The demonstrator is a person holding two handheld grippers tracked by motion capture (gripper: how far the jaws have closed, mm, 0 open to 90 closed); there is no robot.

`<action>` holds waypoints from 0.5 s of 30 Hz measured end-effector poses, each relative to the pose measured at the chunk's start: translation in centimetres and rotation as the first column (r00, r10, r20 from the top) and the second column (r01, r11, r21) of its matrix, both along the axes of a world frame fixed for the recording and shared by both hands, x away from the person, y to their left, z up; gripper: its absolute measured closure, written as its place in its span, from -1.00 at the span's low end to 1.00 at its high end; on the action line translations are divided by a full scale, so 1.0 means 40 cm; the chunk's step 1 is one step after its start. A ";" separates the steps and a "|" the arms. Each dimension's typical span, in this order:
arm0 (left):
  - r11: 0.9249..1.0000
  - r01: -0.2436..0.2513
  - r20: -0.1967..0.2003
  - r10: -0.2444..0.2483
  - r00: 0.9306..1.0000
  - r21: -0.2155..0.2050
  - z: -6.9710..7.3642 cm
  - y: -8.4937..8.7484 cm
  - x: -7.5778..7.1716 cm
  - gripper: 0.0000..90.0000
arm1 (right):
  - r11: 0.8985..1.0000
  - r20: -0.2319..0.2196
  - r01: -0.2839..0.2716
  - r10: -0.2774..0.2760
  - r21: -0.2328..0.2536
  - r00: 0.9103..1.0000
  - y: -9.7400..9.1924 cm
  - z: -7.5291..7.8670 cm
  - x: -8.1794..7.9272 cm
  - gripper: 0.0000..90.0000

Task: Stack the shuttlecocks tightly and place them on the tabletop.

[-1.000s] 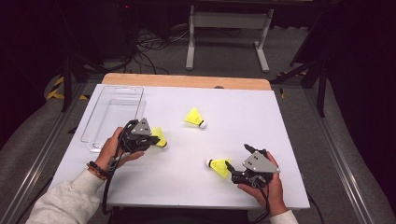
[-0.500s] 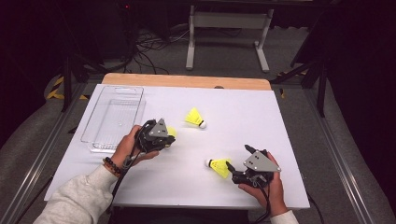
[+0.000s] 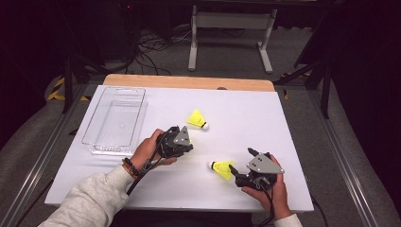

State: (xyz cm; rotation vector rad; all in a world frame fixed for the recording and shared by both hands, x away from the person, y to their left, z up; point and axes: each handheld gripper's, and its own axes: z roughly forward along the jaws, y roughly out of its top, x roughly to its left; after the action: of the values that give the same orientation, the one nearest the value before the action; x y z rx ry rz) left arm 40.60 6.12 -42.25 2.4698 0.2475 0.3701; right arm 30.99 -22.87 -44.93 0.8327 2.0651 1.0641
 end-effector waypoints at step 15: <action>0.999 0.012 -0.031 -0.013 0.999 -0.037 -0.013 -0.028 0.004 0.80 | 1.000 -0.001 -0.010 0.010 -0.013 1.000 0.004 0.000 -0.003 -0.64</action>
State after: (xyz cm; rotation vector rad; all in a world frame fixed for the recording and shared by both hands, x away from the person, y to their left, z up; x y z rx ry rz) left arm 40.76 5.00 -42.76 2.4412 0.2491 0.3191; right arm 30.85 -22.69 -44.92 0.8174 2.0764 1.0552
